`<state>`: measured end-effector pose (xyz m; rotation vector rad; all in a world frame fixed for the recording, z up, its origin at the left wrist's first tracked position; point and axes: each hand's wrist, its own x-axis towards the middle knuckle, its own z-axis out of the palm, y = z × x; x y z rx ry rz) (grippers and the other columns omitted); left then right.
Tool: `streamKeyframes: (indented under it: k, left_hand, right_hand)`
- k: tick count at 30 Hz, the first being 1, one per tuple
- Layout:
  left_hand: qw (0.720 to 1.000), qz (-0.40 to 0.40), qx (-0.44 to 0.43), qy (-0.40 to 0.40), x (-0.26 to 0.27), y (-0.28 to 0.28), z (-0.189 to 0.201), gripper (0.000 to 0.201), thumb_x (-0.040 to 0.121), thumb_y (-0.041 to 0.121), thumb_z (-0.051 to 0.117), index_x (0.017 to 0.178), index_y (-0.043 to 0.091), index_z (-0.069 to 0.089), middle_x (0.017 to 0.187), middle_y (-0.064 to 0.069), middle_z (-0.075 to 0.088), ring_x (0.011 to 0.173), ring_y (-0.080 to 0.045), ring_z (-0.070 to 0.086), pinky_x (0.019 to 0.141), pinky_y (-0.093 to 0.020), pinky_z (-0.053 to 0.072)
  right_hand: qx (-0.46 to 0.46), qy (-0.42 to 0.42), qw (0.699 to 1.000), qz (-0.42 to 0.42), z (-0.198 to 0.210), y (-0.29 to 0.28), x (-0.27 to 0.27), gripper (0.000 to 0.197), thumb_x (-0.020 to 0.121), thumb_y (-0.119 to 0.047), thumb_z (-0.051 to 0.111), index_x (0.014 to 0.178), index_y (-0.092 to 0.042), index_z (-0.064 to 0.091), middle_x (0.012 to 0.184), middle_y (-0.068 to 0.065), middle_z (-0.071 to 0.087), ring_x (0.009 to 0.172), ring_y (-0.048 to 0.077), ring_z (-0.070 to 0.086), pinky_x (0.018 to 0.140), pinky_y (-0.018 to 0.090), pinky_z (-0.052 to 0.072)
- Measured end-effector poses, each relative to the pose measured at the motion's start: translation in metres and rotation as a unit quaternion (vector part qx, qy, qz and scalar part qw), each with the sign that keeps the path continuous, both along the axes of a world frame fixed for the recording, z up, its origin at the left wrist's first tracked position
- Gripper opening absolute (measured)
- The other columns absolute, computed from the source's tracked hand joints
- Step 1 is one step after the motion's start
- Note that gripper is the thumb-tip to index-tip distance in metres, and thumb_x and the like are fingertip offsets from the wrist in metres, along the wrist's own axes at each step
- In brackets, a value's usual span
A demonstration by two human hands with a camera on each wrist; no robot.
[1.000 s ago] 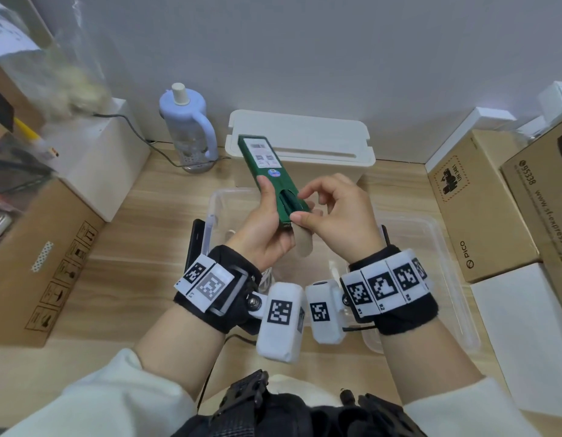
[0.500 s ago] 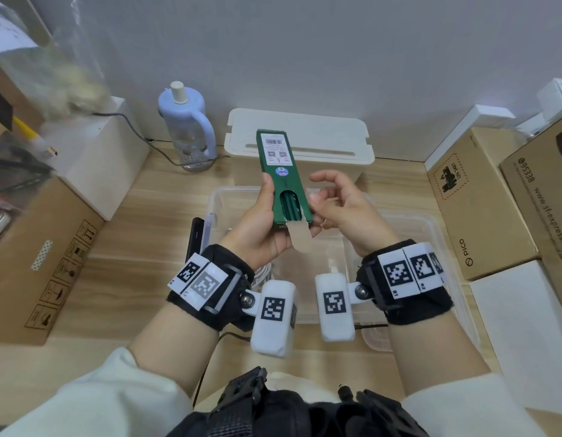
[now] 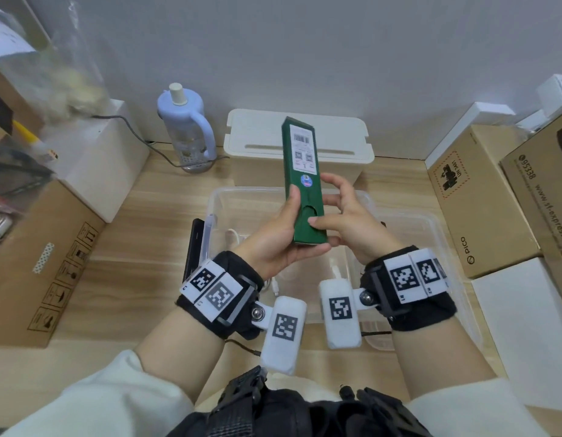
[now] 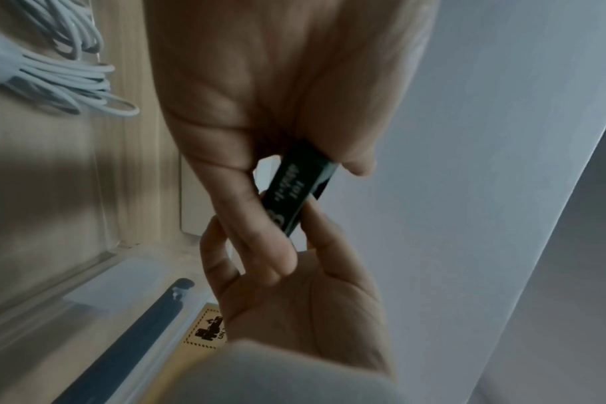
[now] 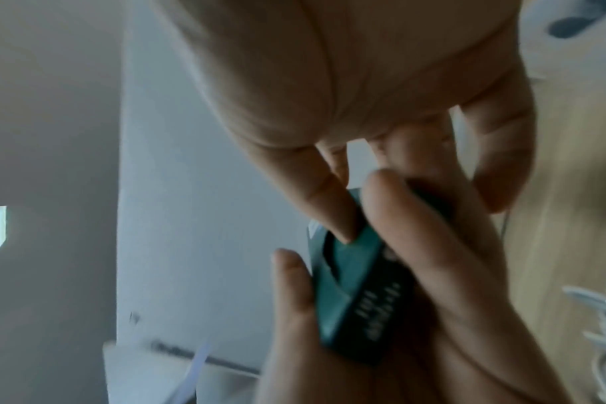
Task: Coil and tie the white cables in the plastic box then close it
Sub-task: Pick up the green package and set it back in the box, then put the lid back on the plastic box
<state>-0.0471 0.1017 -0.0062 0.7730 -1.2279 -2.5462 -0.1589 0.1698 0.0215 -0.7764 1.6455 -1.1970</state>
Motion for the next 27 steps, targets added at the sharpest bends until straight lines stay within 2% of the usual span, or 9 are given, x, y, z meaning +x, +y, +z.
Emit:
streamKeyframes:
  k: [2, 4, 7, 14, 18, 20, 23, 25, 27]
  left_hand:
    - [1.0, -0.01, -0.001, -0.003, -0.002, 0.003, -0.001, 0.048, 0.092, 0.047, 0.036, 0.135, 0.025, 0.039, 0.123, -0.008, 0.06, 0.084, -0.025, 0.071, 0.066, -0.027, 0.059]
    - [0.999, -0.004, -0.033, -0.036, -0.004, 0.001, -0.006, 0.04, 0.093, 0.029, 0.05, 0.131, 0.02, 0.042, 0.111, -0.008, 0.065, 0.082, -0.026, 0.07, 0.07, -0.033, 0.059]
    - [0.991, -0.015, -0.065, -0.115, -0.011, -0.004, -0.015, 0.038, 0.088, 0.015, 0.061, 0.123, 0.016, 0.048, 0.101, -0.007, 0.067, 0.079, -0.023, 0.068, 0.065, -0.032, 0.058]
    - [0.909, -0.309, -0.057, -0.273, -0.017, -0.005, -0.045, 0.019, 0.088, -0.003, 0.051, 0.098, 0.01, 0.06, 0.083, -0.004, 0.074, 0.071, -0.015, 0.071, 0.072, -0.03, 0.057]
    - [0.883, -0.343, -0.039, -0.32, -0.03, 0.0, -0.052, 0.013, 0.091, 0.0, 0.049, 0.098, 0.004, 0.058, 0.077, -0.007, 0.074, 0.068, -0.017, 0.072, 0.069, -0.028, 0.057]
    - [0.877, -0.341, -0.043, -0.336, -0.042, 0.007, -0.051, 0.014, 0.094, 0.002, 0.044, 0.094, 0.006, 0.058, 0.071, -0.003, 0.074, 0.064, -0.013, 0.071, 0.067, -0.027, 0.056]
    - [0.86, -0.353, -0.062, -0.364, -0.057, 0.019, -0.051, 0.017, 0.097, 0.016, 0.043, 0.098, 0.008, 0.058, 0.081, -0.005, 0.073, 0.074, -0.017, 0.069, 0.084, -0.034, 0.053]
    - [0.843, -0.372, -0.083, -0.379, -0.063, 0.024, -0.054, 0.026, 0.098, 0.024, 0.043, 0.111, 0.006, 0.055, 0.093, -0.012, 0.067, 0.09, -0.026, 0.063, 0.102, -0.043, 0.043]
    - [0.841, -0.368, -0.083, -0.389, -0.069, 0.028, -0.053, 0.027, 0.098, 0.021, 0.042, 0.116, 0.004, 0.052, 0.094, -0.012, 0.062, 0.087, -0.025, 0.06, 0.094, -0.039, 0.048]
  right_hand:
    - [0.017, -0.023, 1.0, -0.006, -0.003, 0.003, -0.005, 0.065, 0.084, 0.007, 0.053, 0.132, -0.03, 0.028, 0.106, 0.0, 0.054, 0.087, 0.011, 0.059, 0.051, 0.021, 0.052]
    - [0.028, -0.013, 1.0, -0.005, -0.006, 0.007, -0.009, 0.068, 0.082, 0.008, 0.052, 0.133, -0.029, 0.027, 0.102, 0.0, 0.056, 0.082, 0.011, 0.059, 0.054, 0.023, 0.053]
    - [0.055, 0.021, 0.998, -0.002, -0.011, 0.017, -0.018, 0.071, 0.081, 0.002, 0.059, 0.135, -0.031, 0.026, 0.109, 0.002, 0.053, 0.087, 0.011, 0.059, 0.073, 0.031, 0.052]
    - [0.086, 0.064, 0.99, -0.093, -0.031, 0.052, -0.044, 0.046, 0.084, -0.012, 0.062, 0.125, -0.023, 0.044, 0.108, 0.002, 0.05, 0.096, 0.013, 0.051, 0.076, 0.026, 0.043]
    - [0.126, 0.138, 0.973, -0.138, -0.046, 0.076, -0.057, 0.047, 0.082, -0.014, 0.062, 0.126, -0.023, 0.048, 0.128, 0.003, 0.045, 0.116, 0.019, 0.045, 0.103, 0.036, 0.037]
    - [0.158, 0.145, 0.97, -0.119, -0.051, 0.086, -0.058, 0.055, 0.082, -0.009, 0.06, 0.132, -0.025, 0.042, 0.134, 0.004, 0.042, 0.118, 0.023, 0.047, 0.1, 0.043, 0.042]
    - [0.143, 0.108, 0.978, -0.104, -0.054, 0.096, -0.056, 0.064, 0.083, 0.003, 0.055, 0.137, -0.025, 0.036, 0.107, -0.007, 0.053, 0.094, 0.014, 0.057, 0.076, 0.03, 0.05]
    - [0.136, 0.111, 0.979, -0.101, -0.056, 0.099, -0.057, 0.063, 0.082, 0.003, 0.056, 0.136, -0.025, 0.037, 0.095, -0.011, 0.054, 0.087, 0.013, 0.057, 0.076, 0.03, 0.05]
    - [0.134, 0.116, 0.98, -0.095, -0.058, 0.101, -0.058, 0.064, 0.082, 0.002, 0.059, 0.135, -0.026, 0.038, 0.092, -0.011, 0.055, 0.086, 0.014, 0.058, 0.079, 0.034, 0.051]
